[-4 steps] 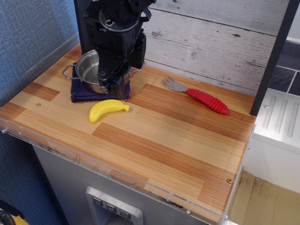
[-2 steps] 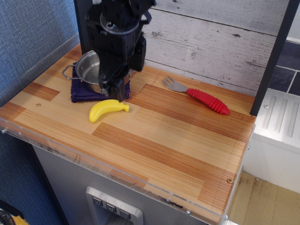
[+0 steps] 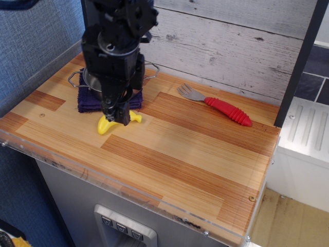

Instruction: PICK UP THE FRUIT AND PUT ON THE ANOTHER SIDE OF THE BOWLS

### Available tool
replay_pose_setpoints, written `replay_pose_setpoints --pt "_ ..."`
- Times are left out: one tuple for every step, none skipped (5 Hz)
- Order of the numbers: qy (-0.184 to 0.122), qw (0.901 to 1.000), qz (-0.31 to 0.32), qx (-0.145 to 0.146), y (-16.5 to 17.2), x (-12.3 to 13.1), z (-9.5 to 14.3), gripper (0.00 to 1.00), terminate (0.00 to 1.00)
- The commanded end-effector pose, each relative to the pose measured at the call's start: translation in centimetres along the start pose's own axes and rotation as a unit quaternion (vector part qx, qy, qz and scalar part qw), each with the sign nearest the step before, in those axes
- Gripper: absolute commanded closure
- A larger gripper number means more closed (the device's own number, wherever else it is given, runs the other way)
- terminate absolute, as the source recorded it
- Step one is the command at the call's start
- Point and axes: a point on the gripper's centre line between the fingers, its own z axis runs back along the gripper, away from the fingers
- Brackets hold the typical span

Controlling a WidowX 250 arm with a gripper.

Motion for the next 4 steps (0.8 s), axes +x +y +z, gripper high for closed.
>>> replay_pose_setpoints --pt "0.023 0.9974 0.054 -0.042 -0.9 1.8 -0.7 0.0 0.0" --pt "0.017 0.9894 0.129 -0.065 -1.0 3.1 -1.5 0.0 0.0" --pt "-0.006 0.9848 0.164 -0.057 -0.8 3.6 -2.1 0.0 0.0" --pt "-0.009 0.9795 0.194 -0.053 -0.8 3.1 -3.3 0.0 0.0"
